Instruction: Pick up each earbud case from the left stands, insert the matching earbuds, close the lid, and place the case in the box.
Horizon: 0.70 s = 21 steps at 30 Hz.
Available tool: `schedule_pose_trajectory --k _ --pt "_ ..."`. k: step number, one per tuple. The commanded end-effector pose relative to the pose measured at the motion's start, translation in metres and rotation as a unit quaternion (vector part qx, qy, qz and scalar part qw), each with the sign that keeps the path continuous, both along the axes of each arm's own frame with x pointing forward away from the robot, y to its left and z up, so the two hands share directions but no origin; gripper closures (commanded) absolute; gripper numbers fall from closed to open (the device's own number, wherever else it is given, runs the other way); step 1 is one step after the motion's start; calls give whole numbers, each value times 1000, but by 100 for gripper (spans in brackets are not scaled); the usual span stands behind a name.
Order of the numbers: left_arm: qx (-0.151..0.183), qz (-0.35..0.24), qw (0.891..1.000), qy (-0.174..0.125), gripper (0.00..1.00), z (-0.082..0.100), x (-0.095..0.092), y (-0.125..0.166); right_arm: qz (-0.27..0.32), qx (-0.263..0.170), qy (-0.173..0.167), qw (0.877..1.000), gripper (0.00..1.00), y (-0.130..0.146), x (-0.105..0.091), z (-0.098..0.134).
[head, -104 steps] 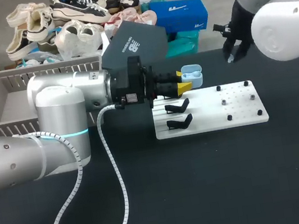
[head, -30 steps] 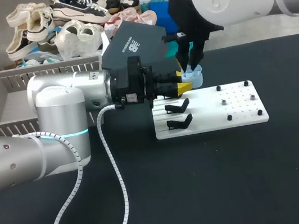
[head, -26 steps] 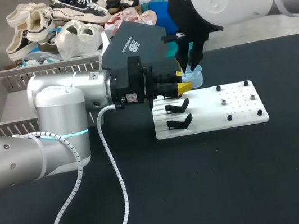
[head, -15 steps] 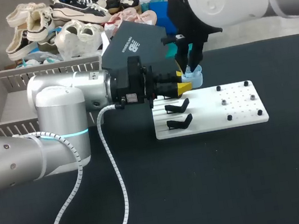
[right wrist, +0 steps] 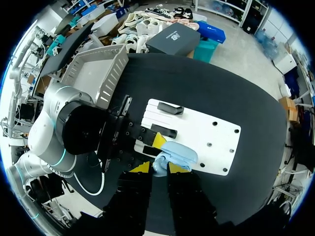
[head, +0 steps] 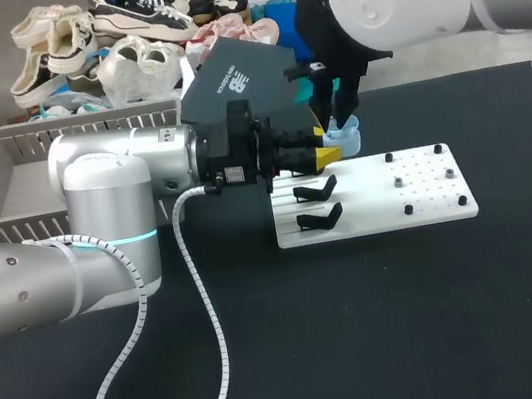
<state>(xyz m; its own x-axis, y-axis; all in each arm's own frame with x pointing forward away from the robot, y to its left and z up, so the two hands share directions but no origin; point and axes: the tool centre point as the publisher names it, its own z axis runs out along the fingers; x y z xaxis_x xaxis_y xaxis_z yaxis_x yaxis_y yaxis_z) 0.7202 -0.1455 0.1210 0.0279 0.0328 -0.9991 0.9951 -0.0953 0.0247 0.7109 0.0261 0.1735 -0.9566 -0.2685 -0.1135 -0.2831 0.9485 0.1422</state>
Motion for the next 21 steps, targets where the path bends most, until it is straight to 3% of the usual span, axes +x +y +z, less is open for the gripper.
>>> schedule_pose_trajectory --k 1,11,12,13,15,17,21 --pt "0 -1 1000 0 100 0 1 0 -3 -4 1 1000 100 1 1 -2" --pt "0 -1 1000 0 100 0 1 0 -5 -5 3 1000 100 2 2 -3" --pt "0 -1 1000 0 100 0 1 0 -5 -6 4 1000 96 2 2 -3" --pt "0 -1 1000 0 100 0 1 0 -5 -6 4 1000 80 2 2 -3" --pt "0 -1 1000 0 100 0 1 0 -5 -7 4 1000 67 2 3 -4" --pt "0 -1 1000 0 100 0 1 0 -5 -7 5 1000 59 2 3 -4" --pt "0 -1 1000 0 100 0 1 0 -5 -7 4 1000 54 3 3 -2"
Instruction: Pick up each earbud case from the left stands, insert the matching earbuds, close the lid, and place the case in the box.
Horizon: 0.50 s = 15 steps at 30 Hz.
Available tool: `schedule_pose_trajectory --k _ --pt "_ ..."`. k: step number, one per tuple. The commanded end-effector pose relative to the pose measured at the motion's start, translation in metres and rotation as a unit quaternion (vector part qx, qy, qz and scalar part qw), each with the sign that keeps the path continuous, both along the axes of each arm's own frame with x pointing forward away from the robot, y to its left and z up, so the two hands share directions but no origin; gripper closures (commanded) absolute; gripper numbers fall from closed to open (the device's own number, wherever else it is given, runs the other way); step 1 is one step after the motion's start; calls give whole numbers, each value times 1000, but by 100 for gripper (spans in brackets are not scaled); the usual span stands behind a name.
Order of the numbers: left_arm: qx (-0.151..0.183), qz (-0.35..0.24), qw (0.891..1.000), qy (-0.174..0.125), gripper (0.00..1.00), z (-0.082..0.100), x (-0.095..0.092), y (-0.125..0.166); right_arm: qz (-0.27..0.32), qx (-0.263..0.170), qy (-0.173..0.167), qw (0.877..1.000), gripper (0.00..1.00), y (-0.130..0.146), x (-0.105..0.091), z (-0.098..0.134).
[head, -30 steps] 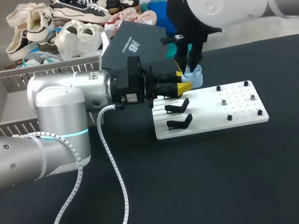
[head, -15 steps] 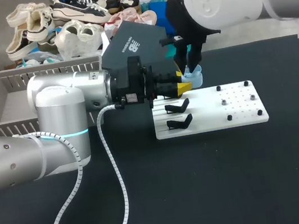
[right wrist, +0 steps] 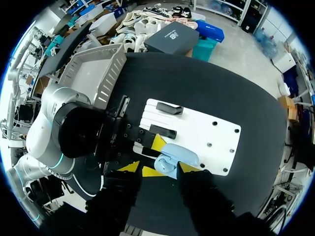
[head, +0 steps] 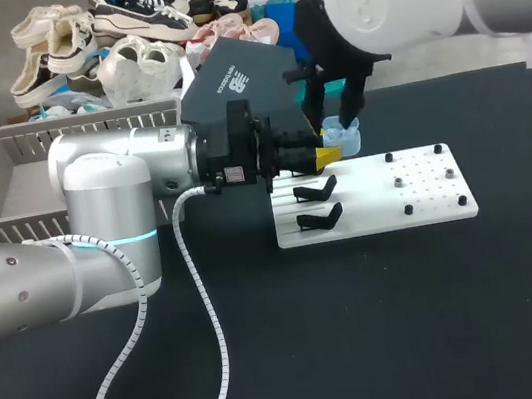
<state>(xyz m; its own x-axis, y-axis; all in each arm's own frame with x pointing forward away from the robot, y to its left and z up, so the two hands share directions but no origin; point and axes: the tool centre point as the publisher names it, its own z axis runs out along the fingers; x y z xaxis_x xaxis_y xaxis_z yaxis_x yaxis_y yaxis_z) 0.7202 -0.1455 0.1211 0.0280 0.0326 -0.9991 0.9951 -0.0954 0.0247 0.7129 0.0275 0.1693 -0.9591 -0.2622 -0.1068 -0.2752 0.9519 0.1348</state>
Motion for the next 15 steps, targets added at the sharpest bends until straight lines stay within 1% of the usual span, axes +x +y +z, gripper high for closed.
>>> schedule_pose_trajectory --k 1,4,5,6,7,9,10,11,13,14,15 --pt "0 -1 1000 0 100 0 1 0 -1 -2 1 1000 53 2 1 3" --pt "0 -1 1000 0 100 0 1 0 0 0 -1 1000 52 1 -1 8" --pt "0 -1 1000 0 100 0 1 0 -1 3 -2 1000 51 -2 -3 14" --pt "0 -1 1000 0 100 0 1 0 -6 7 -3 1000 45 -5 -2 17" --pt "0 -1 1000 0 100 0 1 0 -8 8 -3 1000 42 -6 -2 18" --pt "0 -1 1000 0 100 0 1 0 -41 16 -15 999 18 -16 7 24" --pt "0 -1 1000 0 100 0 1 0 -54 14 -17 998 0 -20 12 25" --pt "0 -1 1000 0 100 0 1 0 -73 12 -21 997 0 -23 18 24" --pt "0 -1 1000 0 100 0 1 0 -90 11 -20 996 0 -29 26 23" --pt "0 -1 1000 0 100 0 1 0 -119 1 -32 992 0 -35 35 20" --pt "0 -1 1000 0 100 0 1 0 -127 -3 -36 991 0 -37 38 19"
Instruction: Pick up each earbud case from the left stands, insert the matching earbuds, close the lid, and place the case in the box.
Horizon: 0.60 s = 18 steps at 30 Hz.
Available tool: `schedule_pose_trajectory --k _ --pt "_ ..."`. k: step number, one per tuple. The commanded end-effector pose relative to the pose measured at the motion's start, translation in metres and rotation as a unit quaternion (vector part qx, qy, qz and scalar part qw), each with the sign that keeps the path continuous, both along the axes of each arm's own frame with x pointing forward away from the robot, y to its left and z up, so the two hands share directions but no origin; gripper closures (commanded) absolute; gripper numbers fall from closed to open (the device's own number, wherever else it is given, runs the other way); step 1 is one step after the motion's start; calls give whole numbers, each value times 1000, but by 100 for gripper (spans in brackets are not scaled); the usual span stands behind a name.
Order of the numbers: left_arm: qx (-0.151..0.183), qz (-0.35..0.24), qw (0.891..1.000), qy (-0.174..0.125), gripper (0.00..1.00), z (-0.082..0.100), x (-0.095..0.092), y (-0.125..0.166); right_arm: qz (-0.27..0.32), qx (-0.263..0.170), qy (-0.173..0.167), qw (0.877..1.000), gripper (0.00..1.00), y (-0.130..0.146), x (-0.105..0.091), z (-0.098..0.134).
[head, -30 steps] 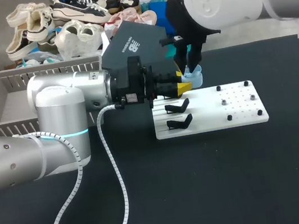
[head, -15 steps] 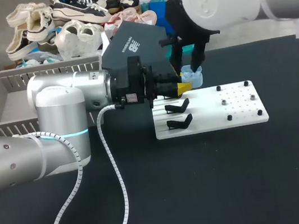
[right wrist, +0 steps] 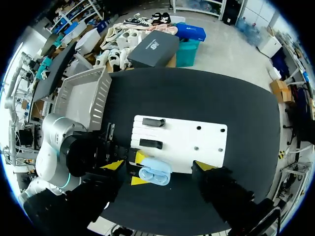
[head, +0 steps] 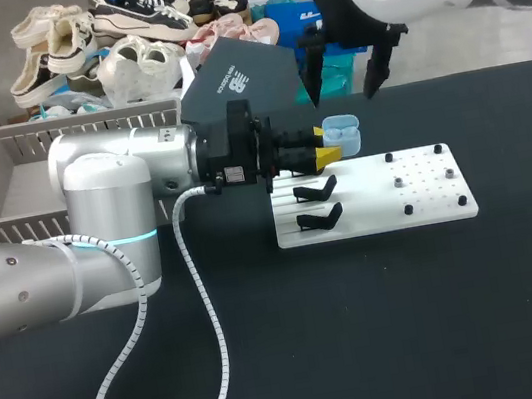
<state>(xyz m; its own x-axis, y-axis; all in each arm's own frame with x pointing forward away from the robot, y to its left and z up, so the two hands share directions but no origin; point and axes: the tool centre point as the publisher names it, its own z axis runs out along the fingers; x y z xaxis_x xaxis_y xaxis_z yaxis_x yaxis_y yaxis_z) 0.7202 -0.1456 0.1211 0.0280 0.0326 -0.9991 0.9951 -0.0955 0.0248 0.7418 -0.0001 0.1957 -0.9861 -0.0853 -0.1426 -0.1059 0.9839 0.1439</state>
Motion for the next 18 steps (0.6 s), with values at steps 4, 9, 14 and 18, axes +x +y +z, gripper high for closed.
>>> schedule_pose_trajectory --k 4,9,14,18 --pt "0 -1 1000 0 100 0 1 0 -82 -30 -26 996 0 -18 24 -16" --pt "0 -1 1000 0 100 0 1 0 -97 -39 -22 994 0 -25 31 -26" --pt "0 -1 1000 0 100 0 1 0 -101 -51 -14 994 0 -29 30 -34" --pt "0 -1 1000 0 100 0 1 0 -102 -58 -8 993 0 -35 27 -40"
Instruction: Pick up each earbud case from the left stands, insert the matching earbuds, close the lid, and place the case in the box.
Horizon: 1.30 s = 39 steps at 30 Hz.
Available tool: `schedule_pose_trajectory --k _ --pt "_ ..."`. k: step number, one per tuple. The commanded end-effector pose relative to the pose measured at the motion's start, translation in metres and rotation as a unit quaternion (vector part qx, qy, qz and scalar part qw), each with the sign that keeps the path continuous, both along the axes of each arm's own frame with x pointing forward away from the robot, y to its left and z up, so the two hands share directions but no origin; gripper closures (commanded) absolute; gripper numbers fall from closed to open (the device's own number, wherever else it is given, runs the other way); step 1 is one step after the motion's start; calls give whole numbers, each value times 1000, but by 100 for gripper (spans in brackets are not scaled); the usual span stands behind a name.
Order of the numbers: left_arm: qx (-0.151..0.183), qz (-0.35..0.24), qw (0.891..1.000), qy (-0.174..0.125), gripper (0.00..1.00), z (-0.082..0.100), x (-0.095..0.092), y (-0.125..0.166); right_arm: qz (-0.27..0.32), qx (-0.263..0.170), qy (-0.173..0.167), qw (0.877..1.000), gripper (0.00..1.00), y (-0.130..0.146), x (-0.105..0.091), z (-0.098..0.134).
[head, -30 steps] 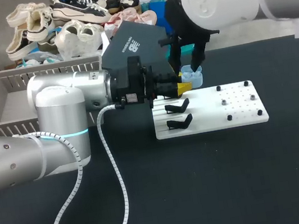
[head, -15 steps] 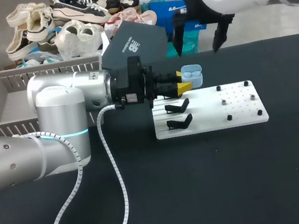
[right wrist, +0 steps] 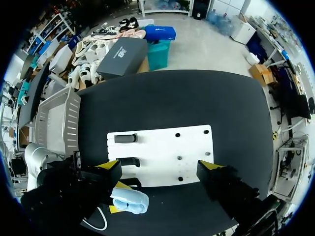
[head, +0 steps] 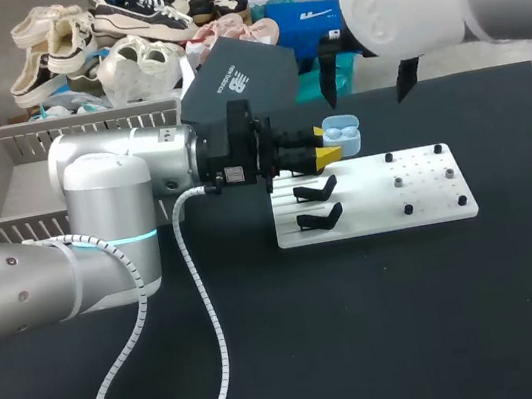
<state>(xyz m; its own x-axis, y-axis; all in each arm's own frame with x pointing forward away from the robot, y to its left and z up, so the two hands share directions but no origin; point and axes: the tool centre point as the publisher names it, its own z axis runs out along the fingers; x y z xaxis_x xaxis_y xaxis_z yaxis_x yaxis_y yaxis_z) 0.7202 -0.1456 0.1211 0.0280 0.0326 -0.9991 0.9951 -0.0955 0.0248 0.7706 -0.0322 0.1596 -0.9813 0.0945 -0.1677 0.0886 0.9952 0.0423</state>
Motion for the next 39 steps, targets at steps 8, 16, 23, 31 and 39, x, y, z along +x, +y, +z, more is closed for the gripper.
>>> schedule_pose_trajectory --k 8,16,23,31,39 --pt "0 -1 1000 0 100 0 1 0 -4 -11 18 1000 0 -14 -13 -5" --pt "0 -1 1000 0 100 0 1 0 3 -4 26 1000 0 -18 -30 -3" --pt "0 -1 1000 0 100 0 1 0 17 6 37 999 0 -20 -38 1" --pt "0 -1 1000 0 100 0 1 0 34 35 47 998 0 -20 -46 7" --pt "0 -1 1000 0 100 0 1 0 52 96 -15 994 0 -34 -54 37"
